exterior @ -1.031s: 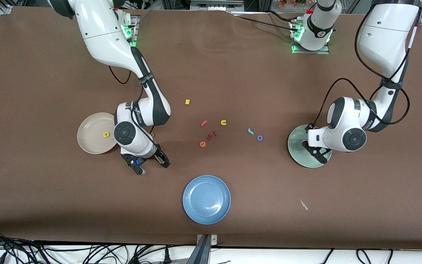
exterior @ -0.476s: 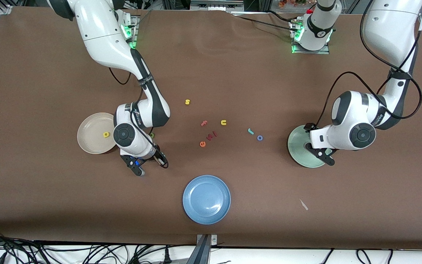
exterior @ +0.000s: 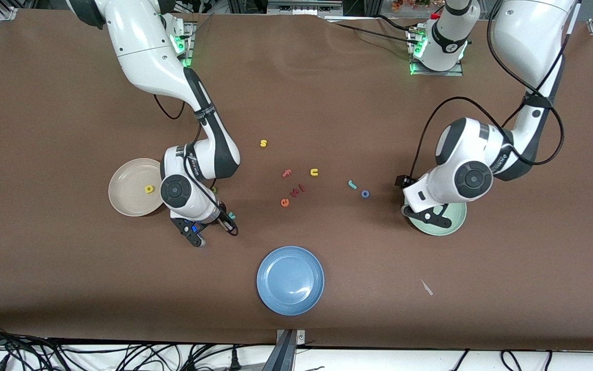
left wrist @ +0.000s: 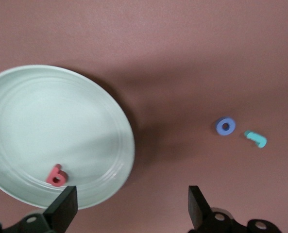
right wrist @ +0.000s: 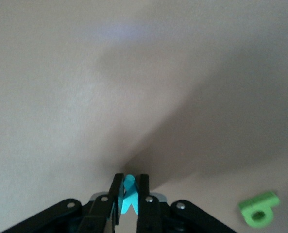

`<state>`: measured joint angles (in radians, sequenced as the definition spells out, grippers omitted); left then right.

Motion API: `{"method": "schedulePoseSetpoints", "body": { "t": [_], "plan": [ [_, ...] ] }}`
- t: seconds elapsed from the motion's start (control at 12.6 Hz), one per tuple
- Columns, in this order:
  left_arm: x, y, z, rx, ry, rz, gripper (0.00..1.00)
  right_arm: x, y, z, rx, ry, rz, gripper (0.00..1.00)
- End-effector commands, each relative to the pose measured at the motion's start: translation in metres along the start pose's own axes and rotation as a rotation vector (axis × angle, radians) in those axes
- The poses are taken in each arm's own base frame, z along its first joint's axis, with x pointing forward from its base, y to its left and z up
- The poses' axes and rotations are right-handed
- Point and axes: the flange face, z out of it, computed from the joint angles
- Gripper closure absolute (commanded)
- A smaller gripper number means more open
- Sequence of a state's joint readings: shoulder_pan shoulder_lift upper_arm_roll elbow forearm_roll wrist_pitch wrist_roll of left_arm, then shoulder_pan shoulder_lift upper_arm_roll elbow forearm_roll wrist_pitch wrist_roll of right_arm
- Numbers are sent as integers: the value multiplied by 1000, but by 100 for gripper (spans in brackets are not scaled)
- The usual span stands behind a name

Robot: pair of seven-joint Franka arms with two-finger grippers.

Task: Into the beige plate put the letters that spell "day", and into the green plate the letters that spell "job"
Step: 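Place the cyan y on the white plate while the left gripper reaches o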

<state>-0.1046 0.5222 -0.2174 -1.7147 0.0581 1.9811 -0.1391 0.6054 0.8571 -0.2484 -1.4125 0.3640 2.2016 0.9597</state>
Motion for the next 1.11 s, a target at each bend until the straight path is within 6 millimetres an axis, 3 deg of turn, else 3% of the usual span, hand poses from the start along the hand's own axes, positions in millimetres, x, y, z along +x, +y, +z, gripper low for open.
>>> {"method": "schedulePoseSetpoints", "body": {
  "t": [0.0, 0.16, 0.4, 0.48, 0.71, 0.87, 1.03],
  "plan": [
    [8, 38, 9, -18, 23, -201, 0, 11, -3, -26, -40, -39, -139, 100],
    [12, 53, 15, -31, 47, -335, 0, 25, 15, -51, -94, -48, -289, 100],
    [17, 71, 34, -55, 65, -517, 0, 48, 75, -87, -129, -113, -489, 100],
    [19, 79, 41, -64, 73, -592, 0, 51, 94, -92, -122, -127, -548, 100],
    [26, 95, 62, -105, 104, -755, 5, 83, 153, -104, -135, -122, -677, 100],
    [26, 100, 74, -102, 95, -770, 32, 98, 188, -92, -121, -94, -750, 100],
    [21, 98, 92, -82, 64, -773, 48, 106, 213, -68, -121, -42, -823, 100]
  ]
}}
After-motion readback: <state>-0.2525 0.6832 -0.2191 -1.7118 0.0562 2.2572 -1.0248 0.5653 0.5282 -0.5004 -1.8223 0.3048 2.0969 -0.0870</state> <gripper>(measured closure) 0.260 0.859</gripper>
